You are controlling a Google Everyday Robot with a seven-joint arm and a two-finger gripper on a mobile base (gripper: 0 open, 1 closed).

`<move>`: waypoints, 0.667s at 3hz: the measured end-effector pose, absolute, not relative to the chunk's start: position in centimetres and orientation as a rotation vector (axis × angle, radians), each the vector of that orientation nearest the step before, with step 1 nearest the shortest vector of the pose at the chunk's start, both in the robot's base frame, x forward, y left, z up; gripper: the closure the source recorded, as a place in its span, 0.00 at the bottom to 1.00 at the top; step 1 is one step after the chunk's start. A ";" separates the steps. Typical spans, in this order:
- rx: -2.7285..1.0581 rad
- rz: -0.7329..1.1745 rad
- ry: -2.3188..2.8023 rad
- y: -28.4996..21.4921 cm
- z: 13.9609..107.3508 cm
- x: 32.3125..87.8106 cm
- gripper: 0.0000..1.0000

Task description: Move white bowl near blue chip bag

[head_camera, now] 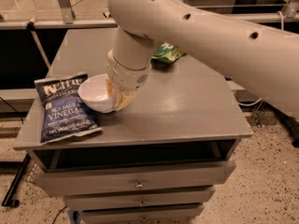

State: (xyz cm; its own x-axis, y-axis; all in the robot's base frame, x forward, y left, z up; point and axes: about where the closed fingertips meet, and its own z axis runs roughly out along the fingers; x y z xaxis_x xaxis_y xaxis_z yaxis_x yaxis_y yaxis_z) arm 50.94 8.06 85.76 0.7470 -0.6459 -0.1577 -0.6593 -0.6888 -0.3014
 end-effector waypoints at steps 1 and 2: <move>-2.610 0.055 1.006 8.1 85.7 50.9 0.36; -2.611 0.054 1.004 8.2 85.7 50.8 0.14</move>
Offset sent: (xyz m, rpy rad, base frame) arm -0.0006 0.0005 -0.0001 -0.0007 -0.0004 0.0014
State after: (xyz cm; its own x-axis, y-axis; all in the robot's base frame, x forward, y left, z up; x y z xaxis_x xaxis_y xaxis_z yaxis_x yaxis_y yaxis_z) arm 50.80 8.18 85.74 0.7493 -0.6435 -0.1560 -0.6566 -0.6916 -0.3009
